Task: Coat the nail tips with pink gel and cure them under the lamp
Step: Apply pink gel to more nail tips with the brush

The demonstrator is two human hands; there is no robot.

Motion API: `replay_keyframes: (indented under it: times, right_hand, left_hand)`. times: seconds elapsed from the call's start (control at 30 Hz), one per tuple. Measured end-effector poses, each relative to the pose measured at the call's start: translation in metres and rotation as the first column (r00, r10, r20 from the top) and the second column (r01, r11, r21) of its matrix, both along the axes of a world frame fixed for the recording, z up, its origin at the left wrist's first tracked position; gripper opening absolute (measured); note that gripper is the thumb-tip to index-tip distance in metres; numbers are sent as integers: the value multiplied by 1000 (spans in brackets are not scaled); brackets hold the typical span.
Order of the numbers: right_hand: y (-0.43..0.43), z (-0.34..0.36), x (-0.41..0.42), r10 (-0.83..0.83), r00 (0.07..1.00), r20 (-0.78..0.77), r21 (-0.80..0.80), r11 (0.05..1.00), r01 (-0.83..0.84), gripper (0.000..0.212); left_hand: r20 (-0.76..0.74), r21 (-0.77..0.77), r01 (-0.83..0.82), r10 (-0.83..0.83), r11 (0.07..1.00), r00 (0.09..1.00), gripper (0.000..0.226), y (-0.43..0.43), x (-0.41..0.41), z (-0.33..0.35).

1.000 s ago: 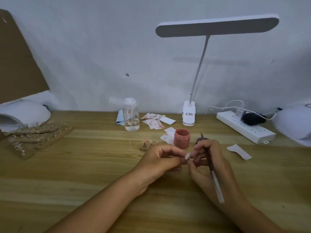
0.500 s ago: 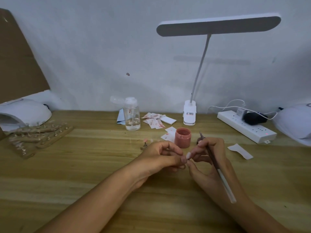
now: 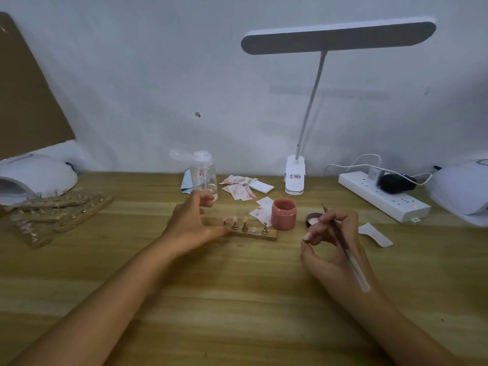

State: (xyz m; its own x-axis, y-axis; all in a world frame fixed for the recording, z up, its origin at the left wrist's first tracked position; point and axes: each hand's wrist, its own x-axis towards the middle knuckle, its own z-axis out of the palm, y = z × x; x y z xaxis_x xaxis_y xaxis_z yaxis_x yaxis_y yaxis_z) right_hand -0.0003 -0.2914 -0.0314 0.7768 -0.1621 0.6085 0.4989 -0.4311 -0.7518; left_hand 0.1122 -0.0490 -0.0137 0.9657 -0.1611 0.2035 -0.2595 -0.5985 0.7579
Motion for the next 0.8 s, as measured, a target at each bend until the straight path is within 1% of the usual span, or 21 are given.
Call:
replay_keyframes:
  times: [0.03, 0.07, 0.1, 0.17, 0.23, 0.33, 0.4, 0.47, 0.53, 0.63, 0.8]
  right_hand:
    - [1, -1, 0, 5, 1000, -8, -9, 1000, -5, 55]
    - [2, -1, 0, 4, 1000, -10, -19, 1000, -5, 55]
    - [2, -2, 1, 4, 1000, -9, -28, 1000, -4, 56]
    - [2, -2, 1, 6, 1000, -12, -41, 999, -7, 56]
    - [2, -1, 0, 10, 1000, -9, -67, 998, -11, 56]
    - [4, 1, -4, 2, 1000, 26, -125, 992, 1, 57]
    - [6, 4, -6, -8, 998, 66, -186, 982, 20, 58]
    - [8, 7, -7, -23, 995, 100, -273, 961, 50, 56]
    - [8, 8, -7, -29, 994, 109, -322, 945, 63, 57]
    - [6, 8, -7, -16, 997, 73, -371, 928, 43, 50]
    - [4, 10, -8, -15, 1000, -15, -394, 919, 8, 42]
  left_hand:
    - [-83, 3, 34, -34, 999, 996, 68, 5, 3, -6]
    - [-127, 9, 64, -62, 998, 990, 67, 8, 6, -11]
    - [-131, 24, 82, -78, 996, 988, 63, 8, 7, -14]
    - [-91, 53, 96, -91, 994, 992, 53, 5, 9, -17]
    - [-67, 98, 131, -125, 987, 990, 39, 1, 8, -18]
    - [-61, 113, 245, -239, 963, 969, 23, -7, -1, -16]
    - [9, 130, 295, -299, 947, 954, 22, -17, -11, -13]
    - [91, 204, 306, -329, 930, 940, 22, -28, -20, -10]
    - [157, 278, 302, -353, 912, 922, 22, -35, -26, -9]
    - [215, 334, 301, -383, 893, 898, 23, -39, -33, -8]
    - [234, 351, 298, -391, 888, 890, 27, -40, -33, -11]
